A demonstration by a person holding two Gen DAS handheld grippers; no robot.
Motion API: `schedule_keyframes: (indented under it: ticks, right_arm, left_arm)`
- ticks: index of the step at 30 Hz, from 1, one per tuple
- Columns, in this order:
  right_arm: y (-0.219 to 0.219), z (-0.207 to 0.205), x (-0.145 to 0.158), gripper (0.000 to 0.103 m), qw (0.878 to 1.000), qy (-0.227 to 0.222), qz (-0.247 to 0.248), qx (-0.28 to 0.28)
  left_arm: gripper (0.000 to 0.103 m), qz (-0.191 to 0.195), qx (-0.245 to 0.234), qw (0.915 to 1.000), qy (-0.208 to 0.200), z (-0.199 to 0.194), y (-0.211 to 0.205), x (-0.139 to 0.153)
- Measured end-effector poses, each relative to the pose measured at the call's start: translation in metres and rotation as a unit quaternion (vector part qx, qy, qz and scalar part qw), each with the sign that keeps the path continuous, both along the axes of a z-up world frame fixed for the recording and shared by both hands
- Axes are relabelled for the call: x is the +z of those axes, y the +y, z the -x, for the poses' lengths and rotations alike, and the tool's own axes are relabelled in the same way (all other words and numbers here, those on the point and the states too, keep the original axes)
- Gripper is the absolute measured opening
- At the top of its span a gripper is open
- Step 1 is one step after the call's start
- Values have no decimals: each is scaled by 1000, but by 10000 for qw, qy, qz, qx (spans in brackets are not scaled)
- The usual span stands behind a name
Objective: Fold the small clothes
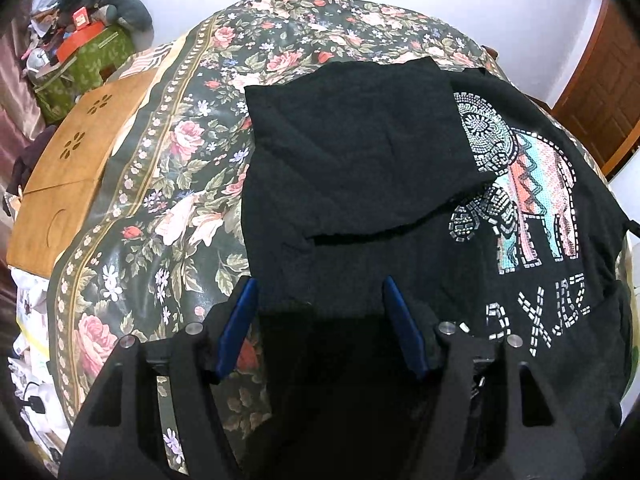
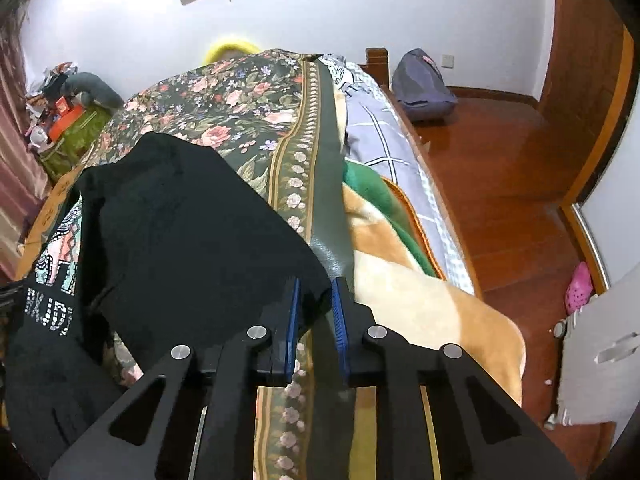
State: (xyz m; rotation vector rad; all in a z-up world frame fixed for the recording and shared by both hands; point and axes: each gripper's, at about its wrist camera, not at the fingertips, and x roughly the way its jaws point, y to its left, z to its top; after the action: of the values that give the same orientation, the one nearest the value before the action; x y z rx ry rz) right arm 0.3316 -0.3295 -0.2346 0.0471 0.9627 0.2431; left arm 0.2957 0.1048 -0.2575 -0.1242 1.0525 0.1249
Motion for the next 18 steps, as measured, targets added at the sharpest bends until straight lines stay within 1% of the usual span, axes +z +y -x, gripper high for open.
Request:
schedule_keyframes:
  ticks: [1,3,5,7,8,10,11,13,16,18]
  right_arm:
    - [2,-2,-4,18,10000,83,41,-9]
    - [6,-7,-12,28,9997,189,139,-36]
    - [9,-9,-18,33,9998,166,127,-41]
    - [12,-8,-18,33,10000,2,72,-69]
    - [13,-9,-18,30,9999,-47,55,-102]
    - [13,-9,-15,17,9998,-109,51,-129]
    - [13,-9,-13,7,9999,-114,-3,-111]
    - [13,-9,-6,4,9998,-119,-179,-26]
    - [20,-4,11,3,9994,-329,-110,96]
    - [26,-1,27,3,9987,-432,-162,216]
  left_arm:
    - [66,7,8,10000,-3,0,0,0]
    - [66,22,23,10000,-8,0,0,0]
    - [66,50,36,10000,-14,0,1,0]
    - [67,93,48,9999,-14,0,2,-1]
    - [67,126,59,9999,-10,0,3,-1]
    - [67,168,79,9998,-10,0,4,-2]
    - [67,176,84,9998,-16,0,4,-2]
    - [68,158,94,9998,-29,0,4,-2]
    - [68,26,78,10000,-49,0,1,1]
    - [68,-152,18,9999,-56,1,-3,3]
